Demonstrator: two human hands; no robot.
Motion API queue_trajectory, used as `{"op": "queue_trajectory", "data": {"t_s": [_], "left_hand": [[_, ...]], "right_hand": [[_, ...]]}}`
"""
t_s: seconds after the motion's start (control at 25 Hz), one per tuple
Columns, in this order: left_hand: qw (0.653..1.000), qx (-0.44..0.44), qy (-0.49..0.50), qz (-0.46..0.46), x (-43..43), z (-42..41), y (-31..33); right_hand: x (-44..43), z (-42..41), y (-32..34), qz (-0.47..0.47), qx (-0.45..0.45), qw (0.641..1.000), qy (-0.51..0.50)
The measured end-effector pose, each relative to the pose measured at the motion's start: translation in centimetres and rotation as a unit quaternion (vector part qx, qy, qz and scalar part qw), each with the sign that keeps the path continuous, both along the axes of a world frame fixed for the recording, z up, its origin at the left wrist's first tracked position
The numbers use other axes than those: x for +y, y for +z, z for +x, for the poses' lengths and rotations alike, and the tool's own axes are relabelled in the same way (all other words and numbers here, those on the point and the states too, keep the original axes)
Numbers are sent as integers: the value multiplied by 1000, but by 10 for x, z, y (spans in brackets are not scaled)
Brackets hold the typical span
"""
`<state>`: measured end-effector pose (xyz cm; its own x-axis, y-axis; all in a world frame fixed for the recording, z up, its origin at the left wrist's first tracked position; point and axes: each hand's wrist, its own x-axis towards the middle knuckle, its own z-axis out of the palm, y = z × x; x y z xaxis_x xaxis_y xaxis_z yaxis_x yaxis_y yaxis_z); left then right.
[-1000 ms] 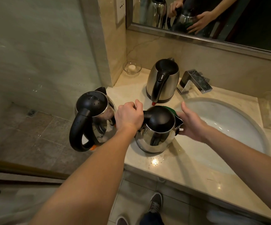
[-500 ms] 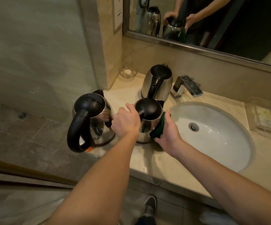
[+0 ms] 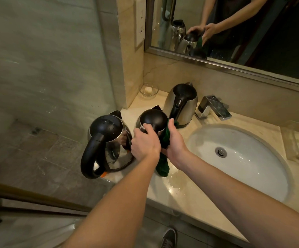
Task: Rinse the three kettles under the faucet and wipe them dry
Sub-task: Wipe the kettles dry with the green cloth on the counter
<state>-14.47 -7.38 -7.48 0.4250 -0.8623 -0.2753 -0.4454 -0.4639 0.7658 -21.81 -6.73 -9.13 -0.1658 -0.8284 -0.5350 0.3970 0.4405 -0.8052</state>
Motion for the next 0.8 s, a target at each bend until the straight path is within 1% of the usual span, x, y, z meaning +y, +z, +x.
{"op": "queue_trajectory", "data": {"t_s": [0.12,0.56,0.8], "left_hand": [[1000,16,18,-8,-14,-2,-3],[999,-4,40,-14,-62,-18,-7],[1000,-9,30,-3,-69,-23,-6]], "right_hand": [[-11,-6,3,7,-5,1000,0],[-46,-27,1,15,10,1000,10],[-42,-31,-5,33,37,998,23]]}}
